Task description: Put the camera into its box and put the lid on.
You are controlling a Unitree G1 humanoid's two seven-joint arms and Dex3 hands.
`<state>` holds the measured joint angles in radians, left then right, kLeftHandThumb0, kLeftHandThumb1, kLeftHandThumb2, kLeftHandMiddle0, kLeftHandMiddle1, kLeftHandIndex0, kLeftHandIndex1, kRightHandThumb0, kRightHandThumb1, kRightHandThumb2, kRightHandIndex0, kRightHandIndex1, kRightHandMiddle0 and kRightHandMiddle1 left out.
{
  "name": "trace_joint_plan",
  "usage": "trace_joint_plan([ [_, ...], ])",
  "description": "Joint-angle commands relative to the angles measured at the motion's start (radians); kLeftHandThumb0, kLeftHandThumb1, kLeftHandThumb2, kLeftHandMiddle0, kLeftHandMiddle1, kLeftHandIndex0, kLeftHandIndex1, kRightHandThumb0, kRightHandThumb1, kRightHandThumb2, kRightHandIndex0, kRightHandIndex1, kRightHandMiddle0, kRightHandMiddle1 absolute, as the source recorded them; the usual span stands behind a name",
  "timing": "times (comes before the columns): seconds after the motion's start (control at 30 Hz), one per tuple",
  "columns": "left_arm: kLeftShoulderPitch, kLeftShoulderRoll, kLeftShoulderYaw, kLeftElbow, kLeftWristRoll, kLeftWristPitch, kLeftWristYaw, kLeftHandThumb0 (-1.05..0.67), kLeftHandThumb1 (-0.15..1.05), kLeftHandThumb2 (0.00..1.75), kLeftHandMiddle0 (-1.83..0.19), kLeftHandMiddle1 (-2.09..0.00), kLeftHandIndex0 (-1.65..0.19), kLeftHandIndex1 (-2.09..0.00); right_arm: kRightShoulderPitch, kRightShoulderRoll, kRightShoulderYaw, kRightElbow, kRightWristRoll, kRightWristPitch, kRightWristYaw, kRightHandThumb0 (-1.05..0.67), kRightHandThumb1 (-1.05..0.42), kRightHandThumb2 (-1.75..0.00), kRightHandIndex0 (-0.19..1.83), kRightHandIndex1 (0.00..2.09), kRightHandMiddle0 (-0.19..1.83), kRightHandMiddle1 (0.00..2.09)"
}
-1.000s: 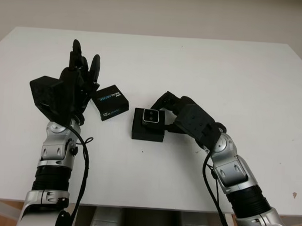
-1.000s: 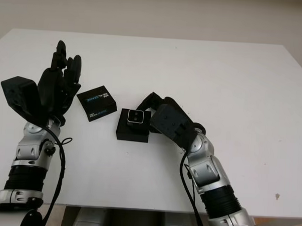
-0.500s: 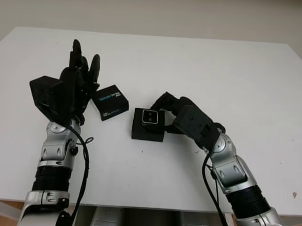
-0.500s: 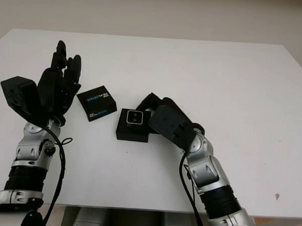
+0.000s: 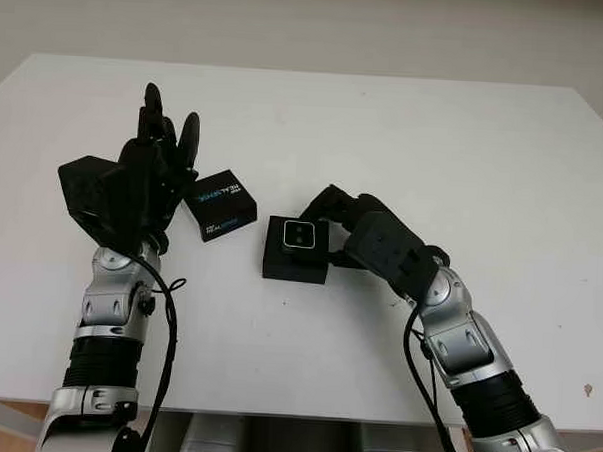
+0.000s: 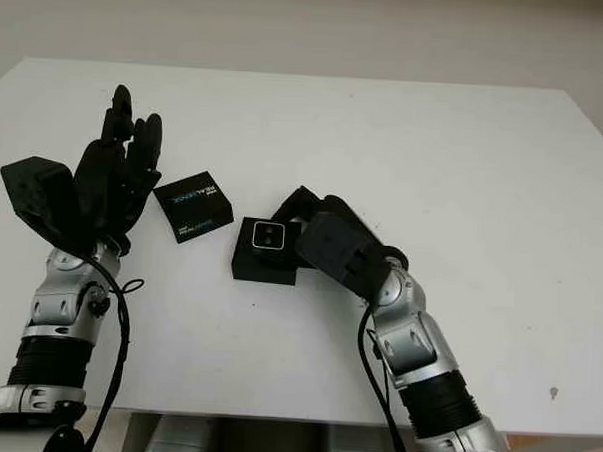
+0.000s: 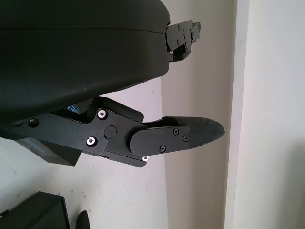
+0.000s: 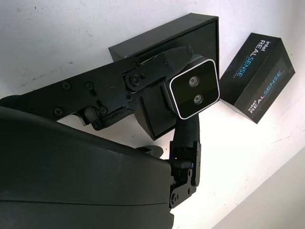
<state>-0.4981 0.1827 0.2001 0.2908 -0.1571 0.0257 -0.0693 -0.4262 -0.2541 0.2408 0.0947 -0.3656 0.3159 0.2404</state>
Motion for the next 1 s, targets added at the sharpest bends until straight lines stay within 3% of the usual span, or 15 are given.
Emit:
trace_joint_plan([
  [0.0, 0.004, -0.003, 0.000, -0.019, -0.003, 0.002, 0.001, -0.63, 1.05, 0.48, 0.19, 0.00, 0.19, 0.00, 0.010, -0.007, 0.009, -0.020, -0.013, 0.009, -0.003, -0.37, -1.00, -0.05, 0.34, 0.06, 0.27, 1.78],
  [0.23, 0.006, -0.001, -0.001, -0.021, -0.004, 0.001, -0.002, -0.63, 1.05, 0.48, 0.19, 0.00, 0.19, 0.00, 0.017, -0.040, 0.040, -0.050, -0.062, 0.017, 0.034, -0.45, -0.96, -0.05, 0.32, 0.05, 0.22, 1.64],
  [0.27, 0.007, -0.002, -0.001, -0.025, -0.005, 0.004, -0.002, -0.63, 1.05, 0.48, 0.19, 0.00, 0.19, 0.00, 0.019, -0.047, 0.045, -0.058, -0.067, 0.016, 0.043, -0.50, -0.95, -0.05, 0.28, 0.03, 0.13, 1.45],
  [0.43, 0.005, -0.001, 0.000, -0.019, -0.005, -0.002, -0.002, -0.64, 1.05, 0.47, 0.19, -0.01, 0.19, -0.01, 0.042, -0.087, 0.055, -0.109, -0.094, -0.019, 0.065, -0.60, -0.94, -0.05, 0.14, 0.01, -0.04, 1.00],
  [0.6, 0.004, -0.002, 0.002, -0.017, -0.009, -0.008, -0.008, -0.64, 1.05, 0.47, 0.19, 0.00, 0.19, 0.00, 0.071, -0.112, 0.052, -0.150, -0.123, -0.076, 0.046, -0.59, -0.94, -0.05, 0.07, 0.04, 0.01, 0.53],
  [0.97, 0.002, -0.007, -0.002, -0.014, -0.008, -0.002, -0.008, -0.65, 1.05, 0.46, 0.19, -0.01, 0.18, -0.02, 0.096, -0.144, 0.027, -0.184, -0.154, -0.140, 0.021, -0.60, -0.94, -0.05, 0.05, 0.05, 0.06, 0.37],
])
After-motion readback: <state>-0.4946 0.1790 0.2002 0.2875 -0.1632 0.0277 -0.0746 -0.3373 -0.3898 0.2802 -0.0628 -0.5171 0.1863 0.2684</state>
